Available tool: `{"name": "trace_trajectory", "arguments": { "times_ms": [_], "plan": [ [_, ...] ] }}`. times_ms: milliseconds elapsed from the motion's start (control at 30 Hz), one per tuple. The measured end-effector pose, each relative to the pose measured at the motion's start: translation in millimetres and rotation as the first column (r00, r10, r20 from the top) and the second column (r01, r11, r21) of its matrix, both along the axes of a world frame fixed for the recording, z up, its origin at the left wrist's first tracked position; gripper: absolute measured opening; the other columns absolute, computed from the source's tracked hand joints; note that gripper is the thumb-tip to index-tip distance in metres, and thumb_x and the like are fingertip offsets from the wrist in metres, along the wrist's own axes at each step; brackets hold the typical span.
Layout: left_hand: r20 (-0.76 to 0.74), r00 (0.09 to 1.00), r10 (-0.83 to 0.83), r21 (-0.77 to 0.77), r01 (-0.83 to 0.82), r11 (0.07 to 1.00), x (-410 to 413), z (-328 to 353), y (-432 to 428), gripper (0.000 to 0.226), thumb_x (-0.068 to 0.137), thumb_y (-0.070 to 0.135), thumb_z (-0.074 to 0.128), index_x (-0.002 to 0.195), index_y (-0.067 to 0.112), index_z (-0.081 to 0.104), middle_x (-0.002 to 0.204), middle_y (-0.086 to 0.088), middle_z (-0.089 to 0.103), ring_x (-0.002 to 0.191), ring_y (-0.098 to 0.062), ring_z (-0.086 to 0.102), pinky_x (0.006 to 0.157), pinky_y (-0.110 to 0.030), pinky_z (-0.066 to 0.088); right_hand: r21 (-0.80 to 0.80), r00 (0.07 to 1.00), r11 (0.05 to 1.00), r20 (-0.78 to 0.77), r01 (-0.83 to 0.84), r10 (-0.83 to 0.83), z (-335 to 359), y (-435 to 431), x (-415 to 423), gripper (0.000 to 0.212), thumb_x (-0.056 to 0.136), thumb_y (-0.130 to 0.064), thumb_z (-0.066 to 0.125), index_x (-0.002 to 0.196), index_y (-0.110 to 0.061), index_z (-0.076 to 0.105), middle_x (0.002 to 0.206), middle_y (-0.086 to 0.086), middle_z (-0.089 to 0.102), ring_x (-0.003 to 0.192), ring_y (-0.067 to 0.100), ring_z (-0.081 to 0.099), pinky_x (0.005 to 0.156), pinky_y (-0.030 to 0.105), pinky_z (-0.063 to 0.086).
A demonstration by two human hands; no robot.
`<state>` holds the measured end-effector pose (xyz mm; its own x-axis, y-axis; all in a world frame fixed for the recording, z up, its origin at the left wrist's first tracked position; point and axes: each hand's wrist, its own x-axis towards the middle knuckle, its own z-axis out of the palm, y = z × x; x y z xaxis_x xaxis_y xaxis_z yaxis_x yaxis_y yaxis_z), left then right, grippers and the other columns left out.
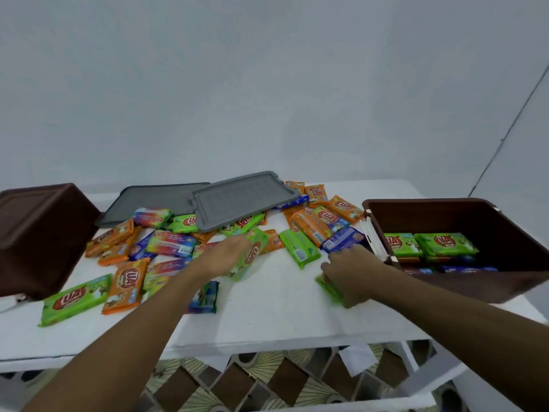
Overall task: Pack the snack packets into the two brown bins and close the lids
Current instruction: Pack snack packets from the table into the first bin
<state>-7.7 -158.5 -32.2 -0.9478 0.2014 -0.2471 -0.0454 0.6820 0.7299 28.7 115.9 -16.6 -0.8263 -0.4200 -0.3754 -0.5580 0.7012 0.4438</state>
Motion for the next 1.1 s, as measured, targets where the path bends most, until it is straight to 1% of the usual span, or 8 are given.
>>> {"name": "trace_trajectory", "arguments": {
  "times_ms": [100, 233, 333, 433, 700, 867, 967, 1100],
  "plan": [
    [0.258, 0.960, 0.112, 0.385, -0.208, 0.899, -7.4, -4.6, -1.2, 0.034, 0.095, 0.040, 0.045, 0.101, 0.011, 0.061, 0.093, -0.011, 0.073, 0.083, -0.025, 0.067, 0.086, -0.041, 0.053, -0.453, 0.967, 0.855, 0.145, 0.253, -0.210, 11.9, -7.2, -8.3, 0.071, 0.078, -0.053, 0.065, 0.134, -0.017, 0.041, 0.125, 0.004, 0.054, 0.106, 0.023, 0.055, 0.087, 0.037, 0.051],
    [0.227, 0.971, 0.075, 0.339, -0.151, 0.928, -11.2, -7.9, -4.1, 0.038, 0.093, 0.041, 0.048, 0.118, 0.014, 0.059, 0.110, -0.008, 0.071, 0.099, -0.025, 0.066, 0.096, -0.045, 0.049, -0.814, 0.881, 0.356, 0.364, 0.458, -0.302, -0.7, -10.8, -21.5, 0.072, 0.076, -0.026, 0.075, 0.139, -0.017, 0.041, 0.112, 0.001, 0.063, 0.096, 0.016, 0.063, 0.079, 0.030, 0.055],
    [0.190, 0.978, 0.090, 0.232, -0.134, 0.964, -13.1, -10.1, -9.6, 0.051, 0.092, 0.046, 0.051, 0.139, 0.027, 0.046, 0.137, 0.004, 0.053, 0.124, -0.021, 0.053, 0.109, -0.047, 0.039, -0.759, 0.740, -0.121, 0.651, 0.640, -0.170, -15.8, -0.7, -25.2, 0.063, 0.073, 0.003, 0.074, 0.127, -0.022, 0.053, 0.113, 0.004, 0.067, 0.099, 0.019, 0.068, 0.084, 0.040, 0.058],
    [0.215, 0.972, 0.097, 0.300, -0.160, 0.940, -16.0, -12.6, -10.2, 0.062, 0.088, 0.023, 0.066, 0.143, 0.027, 0.038, 0.127, 0.003, 0.060, 0.107, -0.017, 0.065, 0.088, -0.040, 0.056, -0.663, 0.668, -0.296, 0.738, 0.688, -0.100, -21.9, 0.0, -26.5, 0.059, 0.072, 0.011, 0.074, 0.119, -0.021, 0.057, 0.116, 0.009, 0.063, 0.101, 0.024, 0.066, 0.080, 0.039, 0.060],
    [0.020, 0.982, 0.189, 0.445, -0.178, 0.877, -16.1, -13.3, -3.2, 0.034, 0.079, 0.006, 0.077, 0.100, 0.020, 0.055, 0.107, -0.008, 0.070, 0.085, -0.017, 0.072, 0.071, -0.035, 0.060, -0.746, 0.743, 0.133, 0.595, 0.653, -0.307, -27.6, -14.0, -27.8, 0.039, 0.080, -0.008, 0.074, 0.108, -0.028, 0.055, 0.115, 0.001, 0.056, 0.101, 0.017, 0.060, 0.078, 0.032, 0.059],
    [-0.164, 0.976, 0.145, 0.256, -0.100, 0.961, -10.0, -6.4, -8.7, 0.052, 0.077, 0.005, 0.078, 0.114, 0.035, 0.058, 0.121, 0.006, 0.048, 0.100, -0.007, 0.053, 0.066, -0.023, 0.056, -0.586, 0.884, 0.673, 0.393, 0.452, -0.253, -17.8, -28.2, -32.3, 0.041, 0.085, -0.026, 0.069, 0.124, -0.024, 0.055, 0.118, 0.000, 0.054, 0.107, 0.019, 0.054, 0.086, 0.029, 0.050],
    [-0.251, 0.968, -0.027, -0.052, 0.015, 0.999, -13.1, -1.7, -21.5, 0.043, 0.078, 0.011, 0.078, 0.108, 0.038, 0.061, 0.119, 0.005, 0.054, 0.090, -0.017, 0.062, 0.066, -0.031, 0.059, -0.616, 0.882, 0.636, 0.386, 0.464, -0.269, -9.9, -31.4, -36.1, 0.025, 0.081, -0.027, 0.073, 0.082, -0.023, 0.048, 0.084, -0.005, 0.049, 0.074, 0.008, 0.051, 0.063, 0.020, 0.044],
    [-0.140, 0.973, -0.185, -0.318, 0.133, 0.939, -14.5, -2.3, -36.1, 0.035, 0.073, 0.026, 0.082, 0.091, 0.041, 0.056, 0.124, 0.003, 0.053, 0.100, -0.016, 0.056, 0.080, -0.034, 0.053, -0.705, 0.716, 0.134, 0.673, 0.697, -0.187, 0.4, -24.0, -37.6, 0.055, 0.079, -0.003, 0.073, 0.121, -0.027, 0.047, 0.120, 0.002, 0.049, 0.099, 0.020, 0.059, 0.066, 0.027, 0.055]
  ]
}}
